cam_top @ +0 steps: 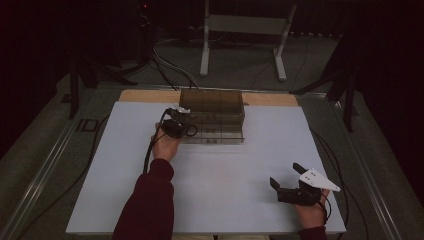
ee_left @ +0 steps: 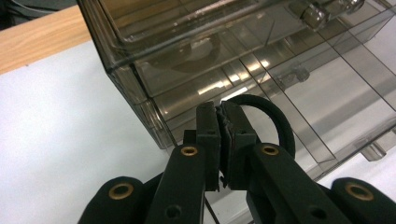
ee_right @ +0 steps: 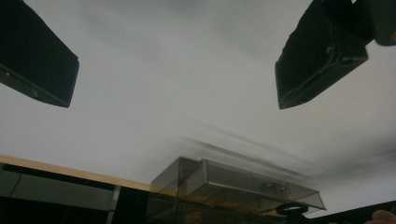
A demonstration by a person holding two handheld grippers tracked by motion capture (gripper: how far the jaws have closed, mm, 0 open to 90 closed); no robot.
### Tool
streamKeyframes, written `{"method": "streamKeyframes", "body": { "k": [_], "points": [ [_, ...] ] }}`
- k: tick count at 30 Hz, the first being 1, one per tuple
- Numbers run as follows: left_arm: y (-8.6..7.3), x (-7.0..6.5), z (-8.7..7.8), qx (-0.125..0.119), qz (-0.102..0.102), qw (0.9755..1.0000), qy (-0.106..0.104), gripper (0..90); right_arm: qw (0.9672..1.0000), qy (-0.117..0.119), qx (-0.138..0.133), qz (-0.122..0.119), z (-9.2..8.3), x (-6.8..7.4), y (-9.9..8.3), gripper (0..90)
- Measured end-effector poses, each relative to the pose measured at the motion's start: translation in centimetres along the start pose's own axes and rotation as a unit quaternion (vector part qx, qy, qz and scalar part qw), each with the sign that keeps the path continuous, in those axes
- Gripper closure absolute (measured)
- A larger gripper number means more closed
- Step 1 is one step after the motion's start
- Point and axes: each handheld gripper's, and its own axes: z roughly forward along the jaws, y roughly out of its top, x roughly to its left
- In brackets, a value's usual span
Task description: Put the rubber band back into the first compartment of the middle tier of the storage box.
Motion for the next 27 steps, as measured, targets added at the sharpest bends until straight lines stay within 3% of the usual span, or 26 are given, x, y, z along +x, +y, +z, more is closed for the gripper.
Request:
{"method": "streamKeyframes", "body": {
  "k": [7,14,21,27],
  "points": [
    [-0.1,-0.1,0.4,0.006,0.002,1.0,-0.003,87.2,1.0,0.001,0.001,-0.001,0.0,0.0,0.0,0.3],
    [-0.1,-0.1,0.2,-0.003,0.0,0.9999,-0.013,71.0,1.0,0.001,0.001,-0.001,0.0,0.0,0.0,0.2],
    [-0.2,0.1,-0.7,-0.032,-0.017,0.9991,-0.024,52.4,1.0,0.0,0.0,0.001,0.0,0.0,0.0,0.3],
    [-0.3,0.5,-1.9,-0.062,-0.028,0.997,-0.037,47.5,1.0,0.0,0.001,0.0,0.0,0.0,0.0,0.3]
  ]
}}
